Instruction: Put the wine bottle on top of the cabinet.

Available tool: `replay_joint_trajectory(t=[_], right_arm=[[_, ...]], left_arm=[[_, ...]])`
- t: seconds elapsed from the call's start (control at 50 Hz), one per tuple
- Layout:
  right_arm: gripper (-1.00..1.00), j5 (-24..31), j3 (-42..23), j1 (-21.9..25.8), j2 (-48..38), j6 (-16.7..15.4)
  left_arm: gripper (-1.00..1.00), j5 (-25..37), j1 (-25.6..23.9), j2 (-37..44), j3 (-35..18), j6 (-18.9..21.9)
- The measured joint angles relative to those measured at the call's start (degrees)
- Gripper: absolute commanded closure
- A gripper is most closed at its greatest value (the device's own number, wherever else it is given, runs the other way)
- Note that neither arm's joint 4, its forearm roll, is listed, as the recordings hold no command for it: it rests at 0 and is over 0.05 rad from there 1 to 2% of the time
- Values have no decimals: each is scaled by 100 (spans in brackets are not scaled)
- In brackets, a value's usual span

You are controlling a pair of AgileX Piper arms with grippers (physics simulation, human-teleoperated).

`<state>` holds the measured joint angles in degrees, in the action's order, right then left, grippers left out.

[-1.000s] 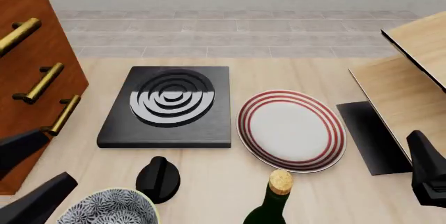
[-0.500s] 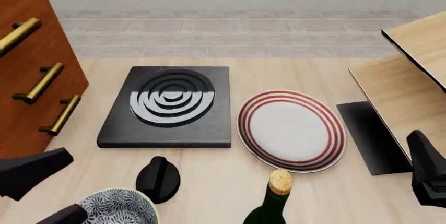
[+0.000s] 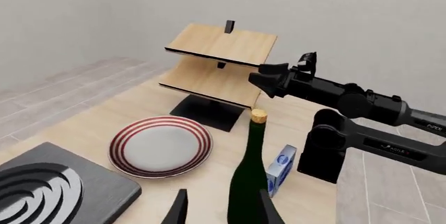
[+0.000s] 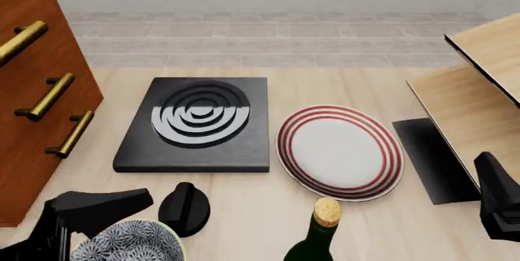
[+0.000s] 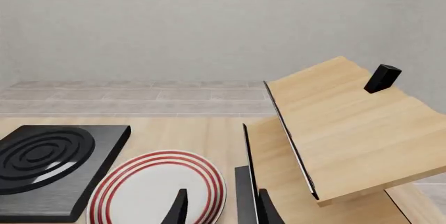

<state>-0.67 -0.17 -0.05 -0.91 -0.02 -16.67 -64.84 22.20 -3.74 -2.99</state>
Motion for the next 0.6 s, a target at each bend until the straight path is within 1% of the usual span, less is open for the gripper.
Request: replay_joint_trajectory(t=[0.12,0.24,0.38,0.6], right_arm=[[-100,0,0,0,0,0],[-100,0,0,0,0,0],[-100,0,0,0,0,0],[-100,0,0,0,0,0]], left_arm=[[-100,-1058,-238,1094,44,-22],[-100,-1894,-463,1992,25,-54],[-100,-2531,-618,2683,4,-83],[-100,-3226,-706,3429,9,-99]])
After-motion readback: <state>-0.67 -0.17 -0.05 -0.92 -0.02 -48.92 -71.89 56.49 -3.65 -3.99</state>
